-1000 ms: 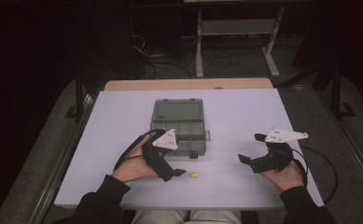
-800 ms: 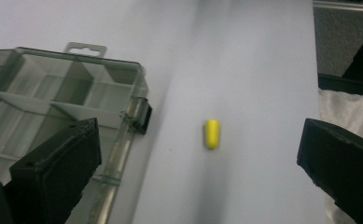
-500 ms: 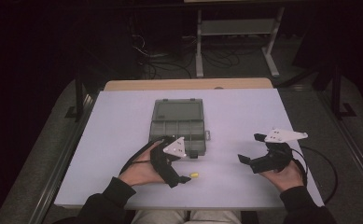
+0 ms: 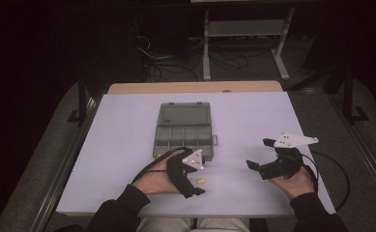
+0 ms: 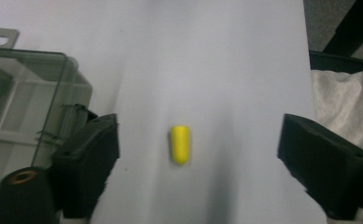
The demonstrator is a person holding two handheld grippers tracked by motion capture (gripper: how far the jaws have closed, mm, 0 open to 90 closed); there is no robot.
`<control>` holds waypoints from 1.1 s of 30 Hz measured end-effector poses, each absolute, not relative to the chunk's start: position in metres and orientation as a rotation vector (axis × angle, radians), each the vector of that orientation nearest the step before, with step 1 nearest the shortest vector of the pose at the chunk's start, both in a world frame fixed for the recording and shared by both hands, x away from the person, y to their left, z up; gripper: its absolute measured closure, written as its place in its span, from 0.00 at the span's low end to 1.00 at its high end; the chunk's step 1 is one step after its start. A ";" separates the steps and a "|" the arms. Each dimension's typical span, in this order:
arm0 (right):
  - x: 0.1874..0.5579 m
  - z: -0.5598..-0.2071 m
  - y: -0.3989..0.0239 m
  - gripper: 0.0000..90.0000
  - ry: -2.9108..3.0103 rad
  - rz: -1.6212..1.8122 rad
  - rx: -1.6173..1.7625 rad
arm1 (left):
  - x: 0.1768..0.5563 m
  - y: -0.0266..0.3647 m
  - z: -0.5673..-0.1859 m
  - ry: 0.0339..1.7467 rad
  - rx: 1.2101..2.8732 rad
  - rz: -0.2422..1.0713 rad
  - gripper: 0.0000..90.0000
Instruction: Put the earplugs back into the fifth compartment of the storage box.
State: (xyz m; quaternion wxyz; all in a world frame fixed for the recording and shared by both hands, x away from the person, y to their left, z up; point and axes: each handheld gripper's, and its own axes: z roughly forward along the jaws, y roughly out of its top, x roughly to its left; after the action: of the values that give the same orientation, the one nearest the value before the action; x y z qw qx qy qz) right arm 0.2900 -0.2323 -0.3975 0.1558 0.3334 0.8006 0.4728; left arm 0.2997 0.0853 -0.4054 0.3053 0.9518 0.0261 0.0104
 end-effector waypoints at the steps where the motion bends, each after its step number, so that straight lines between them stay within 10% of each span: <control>1: 0.290 -0.398 -0.232 0.00 2.292 1.356 0.955 | 0.300 0.084 -0.407 0.072 2.526 0.023 0.16; 19: 0.290 -0.397 -0.232 0.00 2.295 1.356 0.952 | 0.307 0.073 -0.425 0.033 2.590 -0.016 0.46; 33: 0.290 -0.398 -0.231 0.00 2.299 1.350 0.948 | 0.309 0.073 -0.427 0.030 2.614 0.044 0.89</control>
State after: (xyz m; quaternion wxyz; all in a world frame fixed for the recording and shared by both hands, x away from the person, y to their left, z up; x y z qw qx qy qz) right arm 0.2898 -0.2314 -0.3975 0.1555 0.3308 0.8026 0.4713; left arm 0.3093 0.0725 -0.4269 0.2603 0.9653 0.0110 0.0161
